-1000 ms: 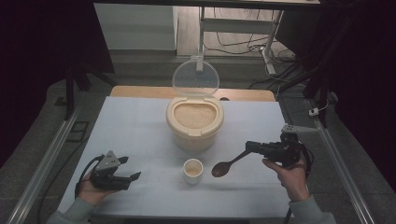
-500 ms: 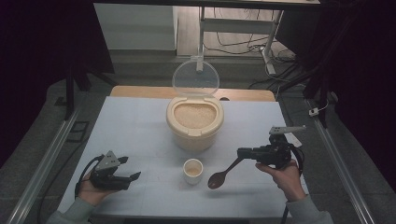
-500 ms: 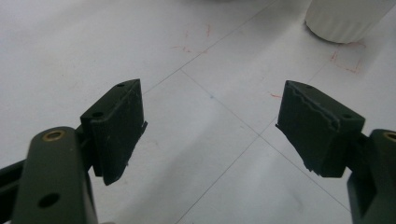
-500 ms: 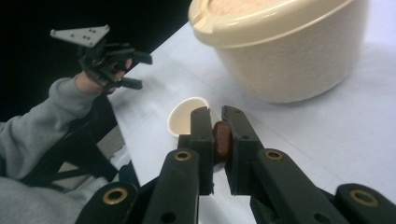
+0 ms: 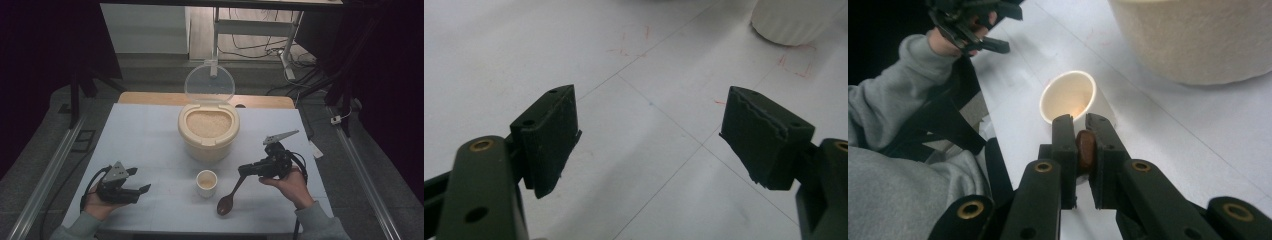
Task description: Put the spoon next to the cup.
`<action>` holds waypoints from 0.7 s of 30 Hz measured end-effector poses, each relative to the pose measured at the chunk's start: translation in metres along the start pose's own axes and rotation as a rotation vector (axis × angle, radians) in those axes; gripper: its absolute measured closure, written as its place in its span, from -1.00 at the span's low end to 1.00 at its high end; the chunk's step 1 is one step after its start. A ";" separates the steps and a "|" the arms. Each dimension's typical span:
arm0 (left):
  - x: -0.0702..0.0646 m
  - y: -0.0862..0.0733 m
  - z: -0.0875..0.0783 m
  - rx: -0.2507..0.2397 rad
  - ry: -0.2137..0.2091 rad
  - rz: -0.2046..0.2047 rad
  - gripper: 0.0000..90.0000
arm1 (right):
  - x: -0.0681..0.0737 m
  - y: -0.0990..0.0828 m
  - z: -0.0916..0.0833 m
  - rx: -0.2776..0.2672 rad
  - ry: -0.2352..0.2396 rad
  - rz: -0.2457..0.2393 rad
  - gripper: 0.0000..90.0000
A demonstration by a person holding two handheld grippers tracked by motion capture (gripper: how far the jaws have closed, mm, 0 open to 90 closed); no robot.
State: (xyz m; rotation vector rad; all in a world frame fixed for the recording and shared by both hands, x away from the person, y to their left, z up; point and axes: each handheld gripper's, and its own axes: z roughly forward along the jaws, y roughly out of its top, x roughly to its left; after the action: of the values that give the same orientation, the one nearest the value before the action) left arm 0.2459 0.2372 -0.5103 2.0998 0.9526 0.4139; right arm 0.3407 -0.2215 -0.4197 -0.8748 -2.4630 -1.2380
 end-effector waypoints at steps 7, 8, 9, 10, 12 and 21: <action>0.000 0.000 0.000 0.000 0.000 0.001 -0.50 | -0.009 0.002 0.018 0.030 0.003 0.039 0.83; 0.000 0.000 0.000 0.001 0.000 0.001 -0.50 | -0.011 0.002 0.019 0.030 0.006 0.048 0.83; 0.000 0.000 0.000 0.002 0.000 0.001 -0.50 | -0.012 0.002 0.020 0.026 0.006 0.050 0.83; 0.000 0.000 0.000 0.002 -0.001 0.001 -0.50 | -0.013 0.002 0.021 0.025 0.004 0.055 0.82; 0.000 0.000 0.000 0.002 0.000 0.001 -0.50 | -0.016 0.002 0.023 0.020 -0.019 0.054 0.79; 0.000 0.000 0.000 0.001 0.000 0.003 -0.50 | -0.025 -0.006 0.031 -0.044 -0.099 0.062 0.68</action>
State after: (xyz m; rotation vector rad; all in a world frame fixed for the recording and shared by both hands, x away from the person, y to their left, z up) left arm 0.2456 0.2374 -0.5104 2.1019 0.9502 0.4156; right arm 0.3581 -0.2098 -0.4543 -1.0398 -2.4716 -1.2611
